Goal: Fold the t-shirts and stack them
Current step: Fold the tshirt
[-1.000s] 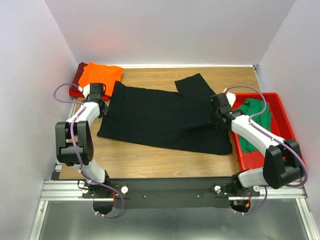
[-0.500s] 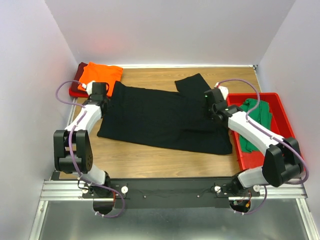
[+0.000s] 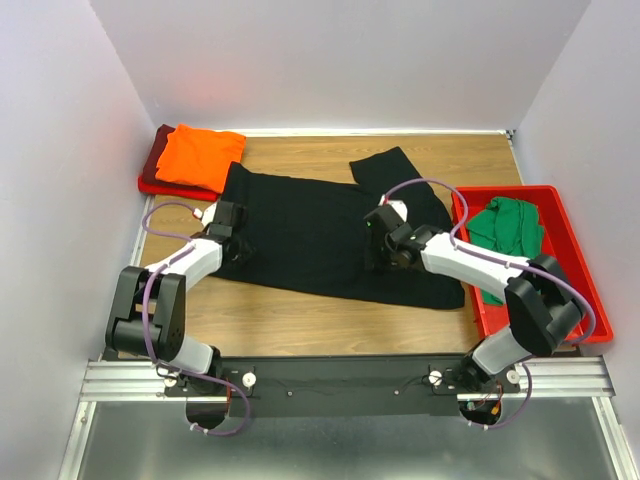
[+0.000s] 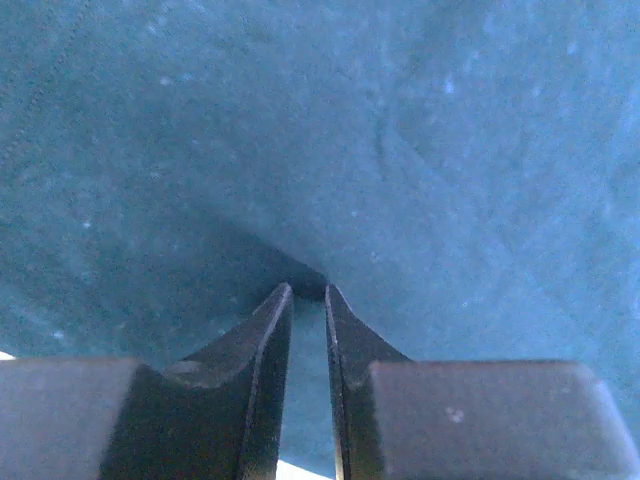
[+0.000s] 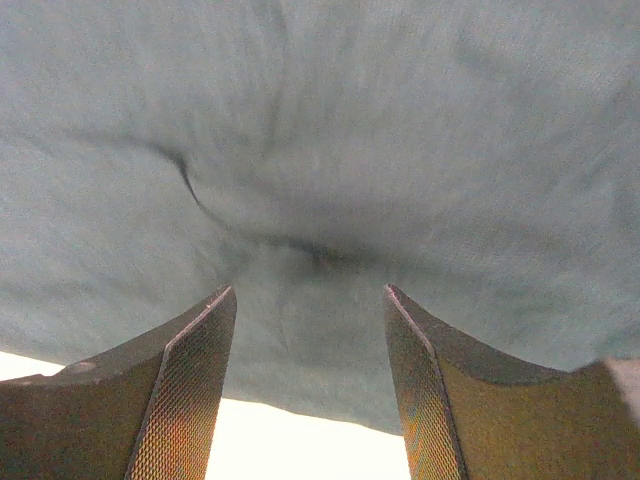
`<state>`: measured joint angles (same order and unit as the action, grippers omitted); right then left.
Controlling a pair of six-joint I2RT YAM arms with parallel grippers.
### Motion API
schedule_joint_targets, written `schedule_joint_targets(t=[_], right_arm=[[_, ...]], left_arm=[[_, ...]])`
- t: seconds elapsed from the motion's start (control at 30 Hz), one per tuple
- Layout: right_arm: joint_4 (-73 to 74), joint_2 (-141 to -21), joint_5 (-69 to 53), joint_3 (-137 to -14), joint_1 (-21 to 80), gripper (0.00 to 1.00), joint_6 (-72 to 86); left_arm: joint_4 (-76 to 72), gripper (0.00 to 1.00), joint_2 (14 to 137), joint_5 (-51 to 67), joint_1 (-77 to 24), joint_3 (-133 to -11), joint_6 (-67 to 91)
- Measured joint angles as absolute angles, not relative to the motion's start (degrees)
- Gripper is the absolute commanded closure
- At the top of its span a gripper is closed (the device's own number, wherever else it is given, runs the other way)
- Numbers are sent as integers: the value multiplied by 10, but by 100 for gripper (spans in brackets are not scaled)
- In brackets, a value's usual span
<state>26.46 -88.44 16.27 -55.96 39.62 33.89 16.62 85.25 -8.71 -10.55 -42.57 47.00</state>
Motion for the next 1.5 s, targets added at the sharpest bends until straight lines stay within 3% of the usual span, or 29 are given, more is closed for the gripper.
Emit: schedule_joint_targets(t=[0.4,0.47,0.6,1.17,1.33,1.5], right_arm=[[265,-895,147,-487,431,34,378],[259,-896,147,-484,432,34,381],[239,-881,148,-463,434,34,386],[206,-791,105,-380,434,34,396],[210,-786,91,-378,434,35,397],[242,-794,80,-399,436,35,396]], left_arm=[[125,73,852,-84,-106,-408,497],[115,79,852,-82,-106,-403,499],[109,79,841,-82,-105,-392,501],[341,80,713,-81,-119,-394,486],[374,79,689,-95,-118,-432,465],[344,79,764,-95,-112,-533,432]])
